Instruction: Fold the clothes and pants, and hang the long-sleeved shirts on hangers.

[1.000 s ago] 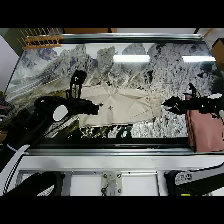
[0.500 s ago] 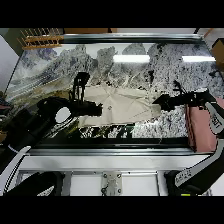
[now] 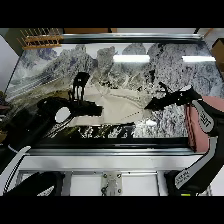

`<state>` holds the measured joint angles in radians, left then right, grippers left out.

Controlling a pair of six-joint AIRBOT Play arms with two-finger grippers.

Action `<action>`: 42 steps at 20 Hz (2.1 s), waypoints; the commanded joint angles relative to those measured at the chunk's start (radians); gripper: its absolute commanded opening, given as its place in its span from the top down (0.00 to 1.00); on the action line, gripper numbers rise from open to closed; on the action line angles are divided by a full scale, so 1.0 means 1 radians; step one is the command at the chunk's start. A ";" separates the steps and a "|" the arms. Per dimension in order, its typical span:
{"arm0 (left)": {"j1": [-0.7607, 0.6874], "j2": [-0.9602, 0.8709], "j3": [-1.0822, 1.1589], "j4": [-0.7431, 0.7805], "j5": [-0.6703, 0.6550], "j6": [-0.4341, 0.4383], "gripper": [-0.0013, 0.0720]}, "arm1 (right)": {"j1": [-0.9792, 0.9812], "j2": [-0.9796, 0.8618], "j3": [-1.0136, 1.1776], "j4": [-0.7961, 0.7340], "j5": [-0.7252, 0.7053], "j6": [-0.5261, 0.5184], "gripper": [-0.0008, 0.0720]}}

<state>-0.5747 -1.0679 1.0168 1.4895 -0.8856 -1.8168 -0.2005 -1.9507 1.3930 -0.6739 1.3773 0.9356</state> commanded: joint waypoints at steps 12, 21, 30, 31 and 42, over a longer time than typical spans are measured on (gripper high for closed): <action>-0.001 0.000 0.001 0.001 -0.001 0.002 0.98 | -0.384 0.404 0.278 -0.211 -0.300 0.599 0.96; -0.001 0.000 0.001 0.003 -0.001 0.002 0.98 | -0.539 0.555 0.277 -0.673 0.066 0.756 0.96; -0.001 0.000 0.001 0.003 -0.002 0.002 0.98 | -0.539 0.692 0.046 -1.012 0.190 0.752 0.96; -0.001 0.000 0.001 0.003 -0.002 0.002 0.98 | -0.539 0.704 0.009 -1.041 0.181 0.751 0.96; -0.001 0.000 0.001 0.003 -0.002 0.002 0.98 | -0.539 0.756 -0.200 -1.072 0.124 0.752 0.22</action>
<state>-0.5747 -1.0687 1.0168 1.4918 -0.8875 -1.8145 -0.7395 -1.2091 1.2064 -1.7481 1.5288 1.6875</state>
